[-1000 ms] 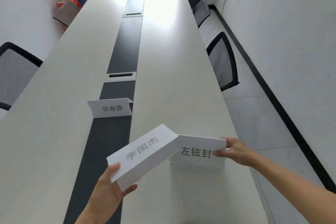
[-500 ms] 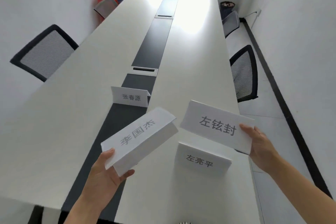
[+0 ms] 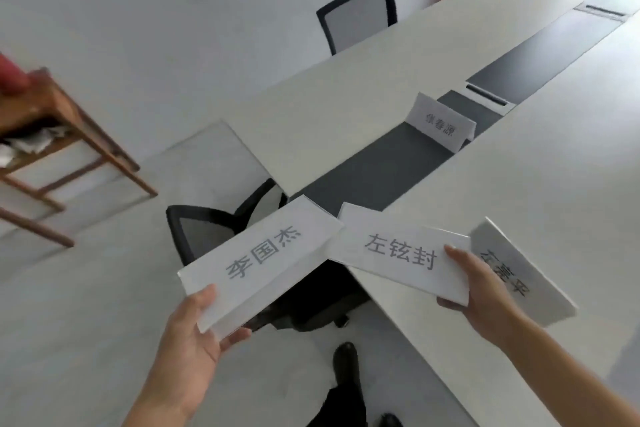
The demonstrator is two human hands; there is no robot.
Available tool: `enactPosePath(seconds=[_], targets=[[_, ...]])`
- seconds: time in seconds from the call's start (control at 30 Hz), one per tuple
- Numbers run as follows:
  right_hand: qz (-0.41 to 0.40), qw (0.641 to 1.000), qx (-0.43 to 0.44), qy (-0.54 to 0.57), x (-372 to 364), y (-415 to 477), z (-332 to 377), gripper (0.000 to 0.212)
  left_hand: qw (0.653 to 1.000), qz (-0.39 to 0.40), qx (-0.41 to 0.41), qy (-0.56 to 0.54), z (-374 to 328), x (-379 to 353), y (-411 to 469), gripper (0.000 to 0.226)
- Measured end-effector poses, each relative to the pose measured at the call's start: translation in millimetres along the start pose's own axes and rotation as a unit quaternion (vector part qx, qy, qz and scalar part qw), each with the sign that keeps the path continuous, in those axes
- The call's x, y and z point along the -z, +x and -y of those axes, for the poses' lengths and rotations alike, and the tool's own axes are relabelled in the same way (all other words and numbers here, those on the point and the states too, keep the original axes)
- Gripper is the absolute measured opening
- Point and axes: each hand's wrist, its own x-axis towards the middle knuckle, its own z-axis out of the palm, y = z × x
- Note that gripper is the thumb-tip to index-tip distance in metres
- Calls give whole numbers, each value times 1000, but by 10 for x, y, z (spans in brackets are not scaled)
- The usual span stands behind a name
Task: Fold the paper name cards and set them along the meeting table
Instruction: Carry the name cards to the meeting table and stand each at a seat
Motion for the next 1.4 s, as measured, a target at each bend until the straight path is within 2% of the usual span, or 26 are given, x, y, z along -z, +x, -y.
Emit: enactPosePath(seconds=[0.1, 0.33, 0.57, 0.73, 0.93, 1.03, 1.4], targets=[[61, 997, -28, -38, -528, -218, -178, 14, 995, -78, -38, -38, -31, 602, -502, 34], [186, 976, -28, -108, -1894, -720, -492, 19, 963, -224, -69, -129, 33, 1880, -1172, 38], [227, 958, -73, -161, -3543, -1101, -1219, 22, 937, -304, -66, -158, -147, 3445, -1464, 45], [218, 953, -98, -185, -4430, -1237, -1608, 20, 925, -339, -56, -163, -328, 4328, -1401, 42], [195, 958, -90, -189, -5192, -957, -1651, 19, 929, -327, -34, -170, -636, 4903, -680, 40], [181, 962, -87, -184, -5616, -604, -1622, 20, 934, -314, -20, -170, -866, 5165, -167, 51], [180, 966, -111, -151, -7699, 956, -1038, 19, 940, -312, -35, -133, -2400, 5913, 1927, 54]])
